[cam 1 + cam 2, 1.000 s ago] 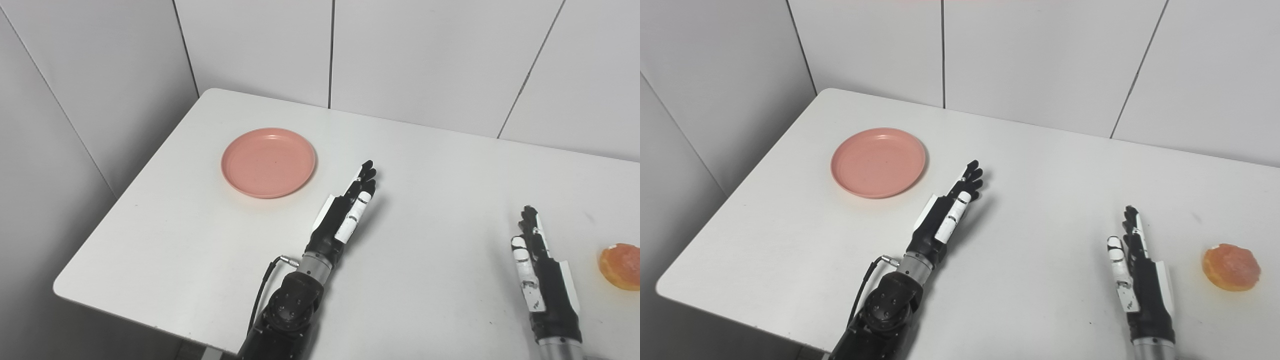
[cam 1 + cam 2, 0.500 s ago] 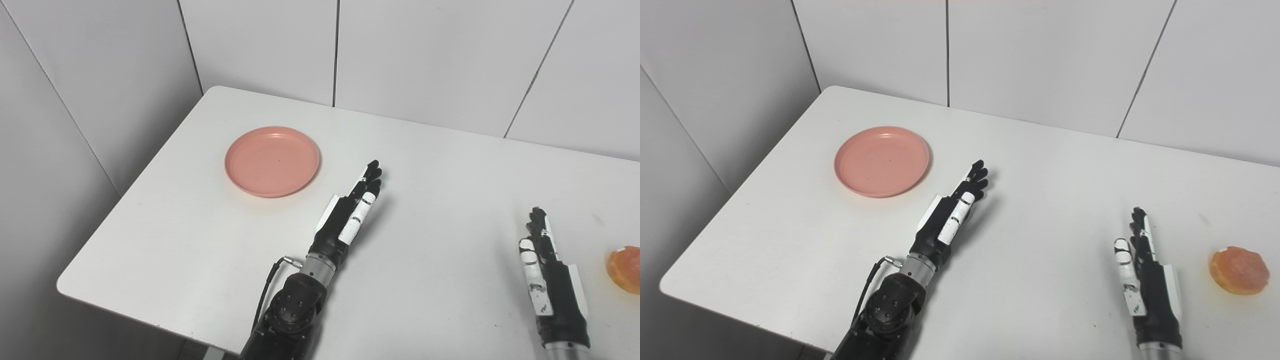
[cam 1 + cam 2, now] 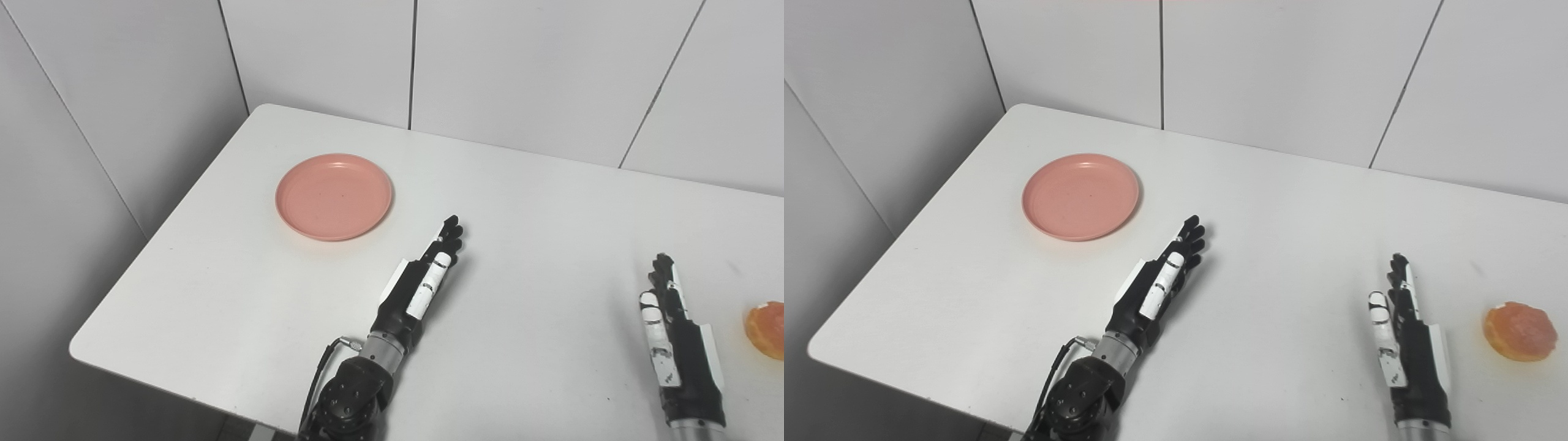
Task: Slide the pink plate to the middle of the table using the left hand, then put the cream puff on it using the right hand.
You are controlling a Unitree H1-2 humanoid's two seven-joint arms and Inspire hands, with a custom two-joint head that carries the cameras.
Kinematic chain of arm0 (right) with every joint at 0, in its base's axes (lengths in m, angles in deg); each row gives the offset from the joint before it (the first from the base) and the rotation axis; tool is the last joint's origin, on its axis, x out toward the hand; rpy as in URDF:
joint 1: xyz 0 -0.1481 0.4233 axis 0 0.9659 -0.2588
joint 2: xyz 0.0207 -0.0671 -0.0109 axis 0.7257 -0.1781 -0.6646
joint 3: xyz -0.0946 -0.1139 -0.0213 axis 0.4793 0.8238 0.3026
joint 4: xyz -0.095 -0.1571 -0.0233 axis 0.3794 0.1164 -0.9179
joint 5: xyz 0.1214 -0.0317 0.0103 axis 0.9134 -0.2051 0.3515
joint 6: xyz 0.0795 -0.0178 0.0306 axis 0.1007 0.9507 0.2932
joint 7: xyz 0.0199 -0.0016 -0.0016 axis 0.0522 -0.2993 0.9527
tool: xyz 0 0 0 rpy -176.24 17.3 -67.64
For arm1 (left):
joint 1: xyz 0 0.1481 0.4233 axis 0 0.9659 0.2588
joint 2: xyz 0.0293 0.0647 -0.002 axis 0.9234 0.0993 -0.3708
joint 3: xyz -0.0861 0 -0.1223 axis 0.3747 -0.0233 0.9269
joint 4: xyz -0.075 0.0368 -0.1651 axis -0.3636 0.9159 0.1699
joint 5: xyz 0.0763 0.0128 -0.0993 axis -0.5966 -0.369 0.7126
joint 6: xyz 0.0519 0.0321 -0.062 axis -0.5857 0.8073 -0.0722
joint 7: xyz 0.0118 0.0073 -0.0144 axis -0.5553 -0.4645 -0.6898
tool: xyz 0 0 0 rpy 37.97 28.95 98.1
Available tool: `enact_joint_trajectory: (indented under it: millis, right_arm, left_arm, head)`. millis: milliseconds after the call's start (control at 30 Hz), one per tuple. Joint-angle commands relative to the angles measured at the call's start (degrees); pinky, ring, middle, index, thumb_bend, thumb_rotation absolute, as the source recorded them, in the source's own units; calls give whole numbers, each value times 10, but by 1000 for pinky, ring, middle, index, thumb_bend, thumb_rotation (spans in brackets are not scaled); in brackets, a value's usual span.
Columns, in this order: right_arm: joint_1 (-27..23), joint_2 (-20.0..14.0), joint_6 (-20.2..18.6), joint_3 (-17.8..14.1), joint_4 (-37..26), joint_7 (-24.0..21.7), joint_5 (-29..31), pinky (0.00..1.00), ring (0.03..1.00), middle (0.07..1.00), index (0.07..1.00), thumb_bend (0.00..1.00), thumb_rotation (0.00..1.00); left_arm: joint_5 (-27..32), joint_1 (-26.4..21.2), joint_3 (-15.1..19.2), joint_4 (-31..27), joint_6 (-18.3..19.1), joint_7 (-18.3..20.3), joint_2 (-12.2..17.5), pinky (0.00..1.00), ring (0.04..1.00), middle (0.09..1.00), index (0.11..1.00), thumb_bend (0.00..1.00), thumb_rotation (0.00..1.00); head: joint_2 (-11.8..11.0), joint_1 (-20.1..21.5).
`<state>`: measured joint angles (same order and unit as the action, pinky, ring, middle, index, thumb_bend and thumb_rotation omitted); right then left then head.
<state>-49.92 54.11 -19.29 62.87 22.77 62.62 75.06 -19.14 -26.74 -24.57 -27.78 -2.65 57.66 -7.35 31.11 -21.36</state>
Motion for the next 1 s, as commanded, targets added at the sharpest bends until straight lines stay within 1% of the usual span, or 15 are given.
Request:
enact_joint_trajectory:
  millis: [0, 67, 167, 267, 433, 500, 600, 733, 800, 967]
  right_arm:
    - [15, 6, 0, 1, 18, 1, 1, 1000, 1000, 998, 991, 128, 1000]
    - [15, 6, -3, 2, 16, 0, -1, 1000, 1000, 1000, 994, 116, 1000]
    - [16, 9, -2, 2, 17, -1, 3, 1000, 1000, 1000, 995, 118, 1000]
    - [17, 9, -3, 2, 14, 0, -2, 1000, 1000, 1000, 994, 115, 1000]
    - [18, 13, -9, 2, 11, -1, 0, 1000, 1000, 1000, 993, 91, 1000]
    - [19, 13, -7, 3, 11, 0, -3, 1000, 1000, 1000, 990, 103, 1000]
    - [19, 13, -9, 3, 8, 1, -5, 1000, 1000, 1000, 988, 122, 1000]
    - [19, 11, -5, 5, 9, 3, -15, 1000, 1000, 1000, 988, 100, 1000]
    - [19, 12, -4, 4, 11, 1, -12, 1000, 998, 1000, 986, 104, 1000]
    - [18, 15, -10, 3, 8, 1, -11, 1000, 997, 999, 986, 93, 1000]
  left_arm:
    - [5, -8, -6, -34, 2, 10, 0, 971, 972, 985, 979, 448, 1000]
    - [8, -10, -6, -47, 11, 12, 3, 968, 968, 983, 974, 460, 1000]
    - [15, -16, -7, -76, 35, 18, 4, 963, 963, 974, 965, 472, 1000]
    - [21, -23, -7, -99, 57, 25, 7, 975, 968, 979, 979, 481, 1000]
    - [18, -35, -6, -126, 85, 27, 14, 975, 972, 984, 984, 484, 1000]
    - [19, -44, -3, -131, 96, 28, 21, 965, 974, 987, 985, 489, 1000]
    - [19, -63, 5, -133, 103, 29, 33, 954, 975, 987, 987, 496, 1000]
    - [21, -85, 22, -134, 100, 26, 44, 938, 967, 985, 985, 481, 1000]
    - [30, -92, 32, -136, 101, 26, 46, 965, 969, 983, 981, 477, 1000]
    - [51, -111, 66, -141, 110, 21, 59, 972, 959, 977, 975, 499, 1000]
  head:
    - [0, 0]
    - [-1, 1]
    - [-1, 2]
    - [-2, 2]
    - [-3, 3]
    - [-3, 4]
    - [-3, 5]
    - [-5, 4]
    - [-5, 4]
    - [-7, 1]
